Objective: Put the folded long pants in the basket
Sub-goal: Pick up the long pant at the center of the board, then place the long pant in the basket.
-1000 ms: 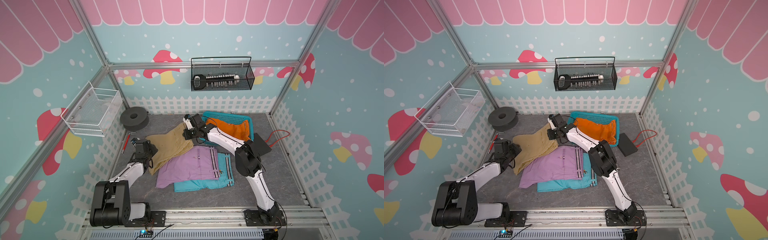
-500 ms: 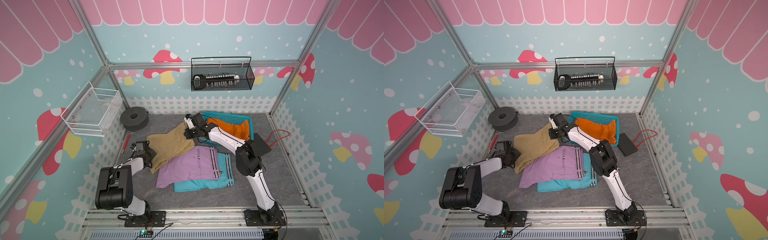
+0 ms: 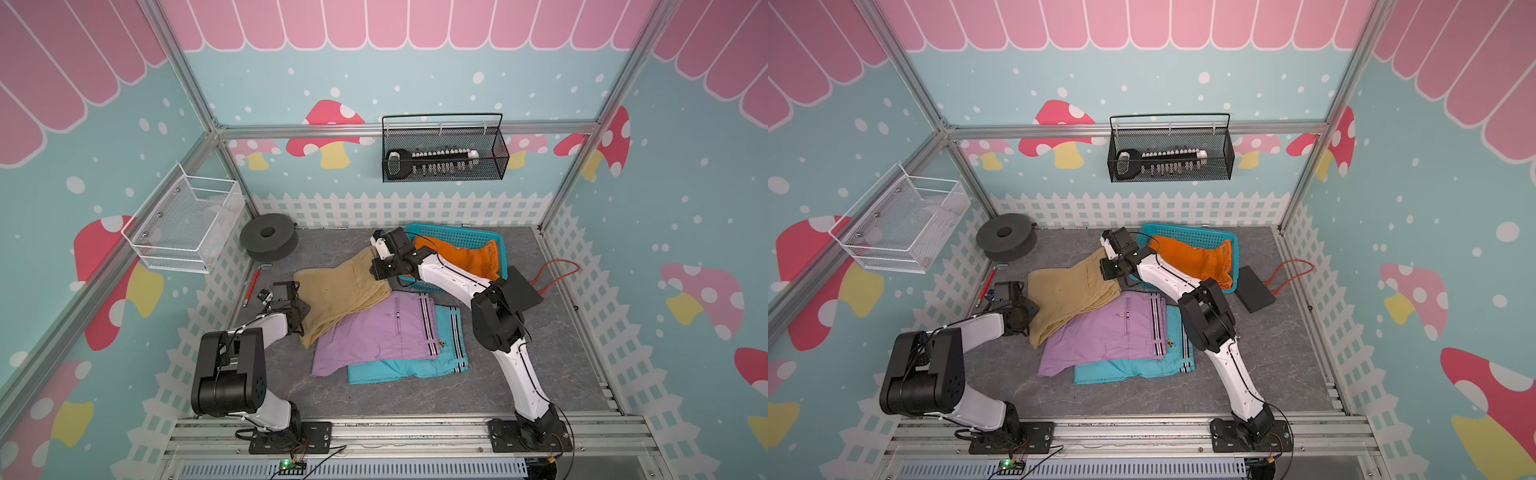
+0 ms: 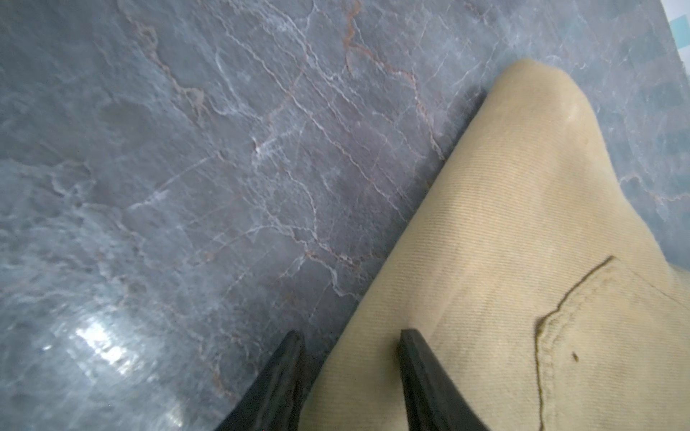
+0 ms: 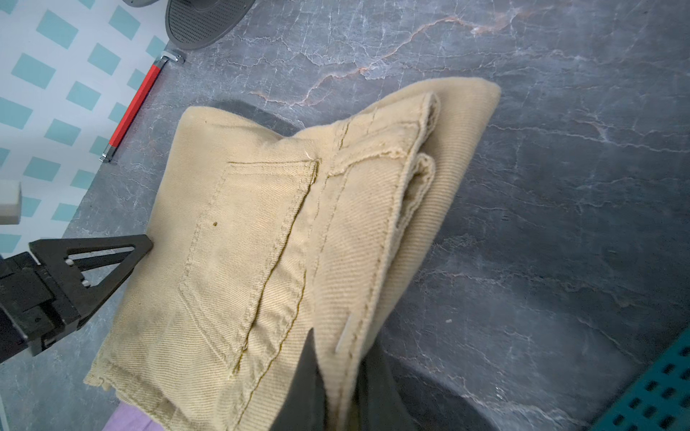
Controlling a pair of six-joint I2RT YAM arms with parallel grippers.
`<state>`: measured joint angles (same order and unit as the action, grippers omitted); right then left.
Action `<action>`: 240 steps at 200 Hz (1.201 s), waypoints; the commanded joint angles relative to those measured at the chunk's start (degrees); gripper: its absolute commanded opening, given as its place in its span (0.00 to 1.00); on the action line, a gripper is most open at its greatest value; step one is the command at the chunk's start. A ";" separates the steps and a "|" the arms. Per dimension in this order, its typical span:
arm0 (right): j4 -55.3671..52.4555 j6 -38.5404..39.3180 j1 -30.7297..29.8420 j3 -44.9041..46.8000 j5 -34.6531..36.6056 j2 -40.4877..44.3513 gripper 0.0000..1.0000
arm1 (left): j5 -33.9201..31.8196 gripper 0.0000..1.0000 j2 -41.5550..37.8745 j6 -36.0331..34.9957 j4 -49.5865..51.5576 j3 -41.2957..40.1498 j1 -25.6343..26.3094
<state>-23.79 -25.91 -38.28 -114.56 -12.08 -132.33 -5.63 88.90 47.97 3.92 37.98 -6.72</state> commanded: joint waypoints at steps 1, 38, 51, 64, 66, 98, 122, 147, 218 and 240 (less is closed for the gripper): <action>2.22 0.77 0.82 0.74 0.30 1.42 0.00 | 0.76 0.44 3.37 -0.49 1.88 1.75 0.97; 2.86 0.17 0.92 1.51 -0.58 1.69 0.00 | 3.22 0.41 5.52 -1.41 1.77 2.67 2.13; 3.50 -0.08 1.00 2.17 -1.05 2.04 0.00 | 3.33 0.37 5.72 -1.58 1.79 2.80 2.06; 3.94 -0.36 1.04 2.65 -1.52 2.18 0.00 | 4.31 0.28 5.97 -1.83 1.62 2.98 2.05; 4.00 -0.36 1.09 2.67 -1.61 2.17 0.00 | 4.44 0.27 6.01 -1.93 1.62 3.05 2.04; 4.31 -0.38 1.09 3.19 -2.37 2.62 0.00 | 4.48 0.07 4.99 -1.08 1.61 2.66 1.71; 5.08 0.16 1.10 3.76 -3.55 3.25 0.00 | 3.65 0.00 1.97 -1.39 1.77 2.10 1.44; 9.11 -0.22 1.00 6.46 -6.22 6.20 0.00 | 3.88 0.00 -3.80 -0.45 1.93 1.62 1.42; 7.28 3.82 1.34 12.95 -2.27 21.92 0.00 | 4.30 0.00 -26.14 -0.76 5.42 4.47 2.28; 6.07 4.06 3.78 16.54 -1.77 27.92 0.00 | 10.43 0.00 -25.13 -1.41 5.48 10.72 3.91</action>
<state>-17.10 -23.92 -37.32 -100.82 -16.12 -111.31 0.36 63.33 47.44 9.32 42.00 -4.21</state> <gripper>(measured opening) 0.114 0.101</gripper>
